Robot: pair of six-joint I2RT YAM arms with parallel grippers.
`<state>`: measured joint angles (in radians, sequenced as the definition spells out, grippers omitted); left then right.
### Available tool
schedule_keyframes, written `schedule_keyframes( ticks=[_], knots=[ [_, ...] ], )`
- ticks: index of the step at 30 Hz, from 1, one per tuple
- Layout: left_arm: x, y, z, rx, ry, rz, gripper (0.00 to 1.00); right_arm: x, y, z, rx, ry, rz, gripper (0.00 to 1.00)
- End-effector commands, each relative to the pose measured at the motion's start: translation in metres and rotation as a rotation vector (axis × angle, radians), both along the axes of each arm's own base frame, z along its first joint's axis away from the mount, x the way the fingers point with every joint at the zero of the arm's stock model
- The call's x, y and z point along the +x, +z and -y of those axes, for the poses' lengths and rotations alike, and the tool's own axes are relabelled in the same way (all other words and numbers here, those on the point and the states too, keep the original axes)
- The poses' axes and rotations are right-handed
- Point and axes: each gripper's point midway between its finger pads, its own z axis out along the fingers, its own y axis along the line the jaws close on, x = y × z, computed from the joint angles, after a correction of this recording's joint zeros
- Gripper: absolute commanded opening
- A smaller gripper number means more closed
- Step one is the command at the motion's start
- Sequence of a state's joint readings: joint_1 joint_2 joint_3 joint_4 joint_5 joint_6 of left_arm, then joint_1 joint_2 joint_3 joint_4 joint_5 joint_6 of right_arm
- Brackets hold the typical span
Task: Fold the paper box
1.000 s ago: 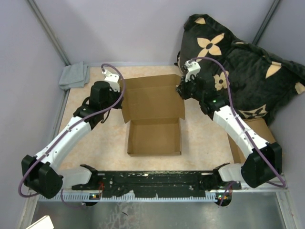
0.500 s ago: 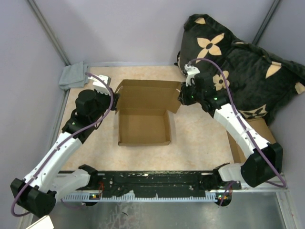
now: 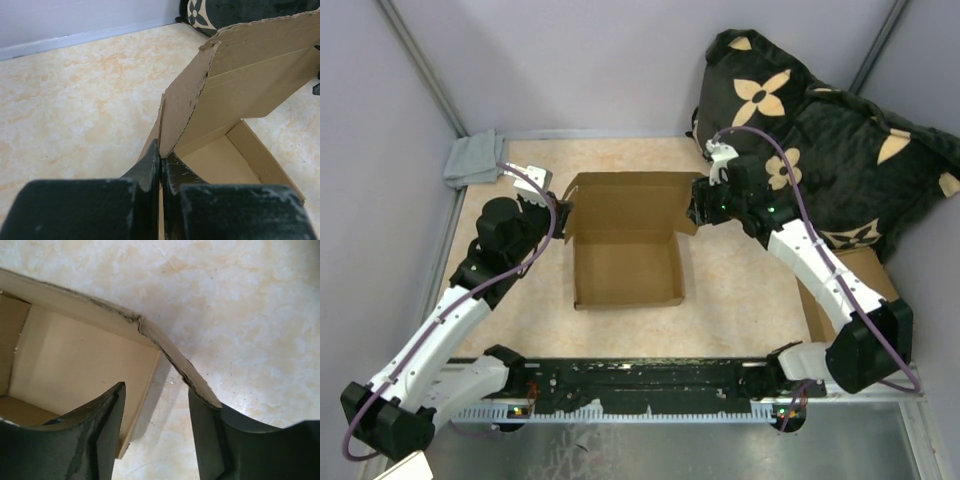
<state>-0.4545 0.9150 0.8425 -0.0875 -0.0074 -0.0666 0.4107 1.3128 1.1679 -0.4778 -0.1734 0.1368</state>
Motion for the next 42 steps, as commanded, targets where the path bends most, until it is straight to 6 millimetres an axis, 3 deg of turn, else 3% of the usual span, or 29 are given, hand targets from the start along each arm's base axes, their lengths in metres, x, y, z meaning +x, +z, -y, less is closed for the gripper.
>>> schedule_keyframes(
  ticks=[1,4,7,15,25,34,42],
  knots=[
    [0.002,0.016,-0.001,-0.019,0.008,0.062,0.0,0.009,0.027,0.012,-0.007,-0.058,0.16,0.57],
    [0.003,0.016,-0.001,-0.021,0.009,0.062,0.0,0.016,0.03,0.031,-0.051,-0.145,0.231,0.58],
    [0.003,0.015,-0.001,-0.018,0.008,0.058,0.0,0.022,0.029,0.033,-0.063,-0.16,0.255,0.58],
    [0.003,0.012,-0.001,-0.013,0.007,0.056,0.0,0.028,0.034,-0.001,0.033,-0.02,0.272,0.56],
    [0.003,0.01,0.005,-0.037,-0.01,0.041,0.0,0.031,0.011,-0.023,0.101,0.006,0.115,0.22],
    [0.003,0.012,0.028,-0.174,-0.076,-0.025,0.0,0.031,0.013,-0.037,0.139,-0.052,0.121,0.1],
    [0.006,0.02,0.026,-0.26,-0.04,-0.011,0.0,0.035,0.027,-0.043,0.086,-0.127,0.231,0.08]
  ],
)
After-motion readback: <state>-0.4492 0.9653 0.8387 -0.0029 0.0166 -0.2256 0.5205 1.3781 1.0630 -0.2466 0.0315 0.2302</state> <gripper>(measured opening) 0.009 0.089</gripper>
